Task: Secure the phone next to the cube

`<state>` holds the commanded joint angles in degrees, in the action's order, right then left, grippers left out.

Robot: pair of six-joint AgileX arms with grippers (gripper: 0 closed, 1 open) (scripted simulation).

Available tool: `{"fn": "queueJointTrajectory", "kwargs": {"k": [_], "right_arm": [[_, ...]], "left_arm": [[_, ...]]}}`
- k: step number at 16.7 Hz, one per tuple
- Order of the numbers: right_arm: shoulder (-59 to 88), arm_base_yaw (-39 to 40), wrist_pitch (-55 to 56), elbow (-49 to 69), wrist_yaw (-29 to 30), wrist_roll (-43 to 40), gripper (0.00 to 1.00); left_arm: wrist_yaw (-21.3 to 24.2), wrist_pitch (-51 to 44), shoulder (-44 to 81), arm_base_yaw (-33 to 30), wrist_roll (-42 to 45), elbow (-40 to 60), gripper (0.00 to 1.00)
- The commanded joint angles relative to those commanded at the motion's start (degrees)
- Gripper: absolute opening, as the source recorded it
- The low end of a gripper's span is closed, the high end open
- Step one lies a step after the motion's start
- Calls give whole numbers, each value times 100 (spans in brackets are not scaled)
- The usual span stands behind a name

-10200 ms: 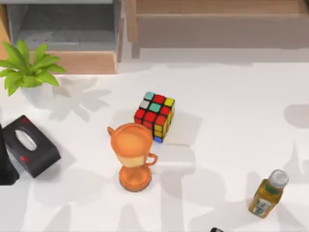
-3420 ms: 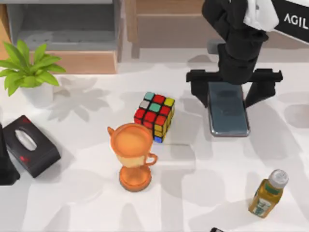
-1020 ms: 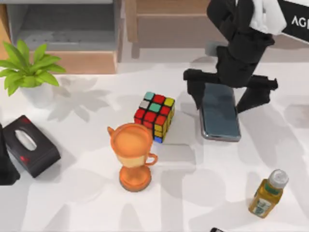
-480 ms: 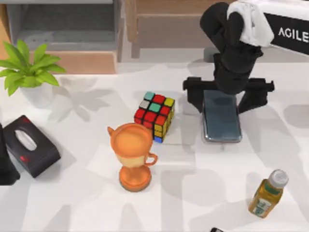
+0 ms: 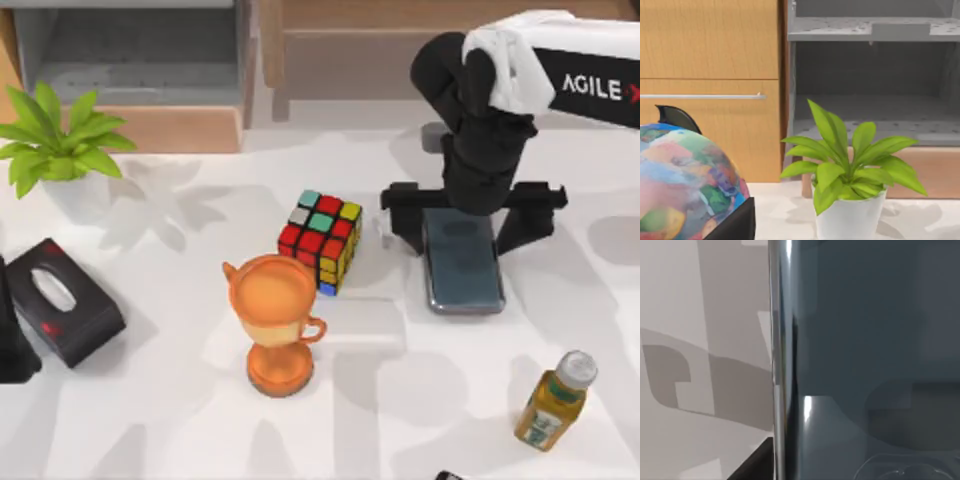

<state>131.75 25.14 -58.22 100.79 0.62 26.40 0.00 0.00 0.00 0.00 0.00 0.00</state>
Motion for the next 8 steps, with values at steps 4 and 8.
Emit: {"fn": "queueJointTrajectory", "kwargs": {"k": [4, 8], "right_arm": [[0, 0, 0, 0, 0, 0, 30], [0, 0, 0, 0, 0, 0, 60]], "left_arm": [[0, 0, 0, 0, 0, 0, 100], [0, 0, 0, 0, 0, 0, 100]]}}
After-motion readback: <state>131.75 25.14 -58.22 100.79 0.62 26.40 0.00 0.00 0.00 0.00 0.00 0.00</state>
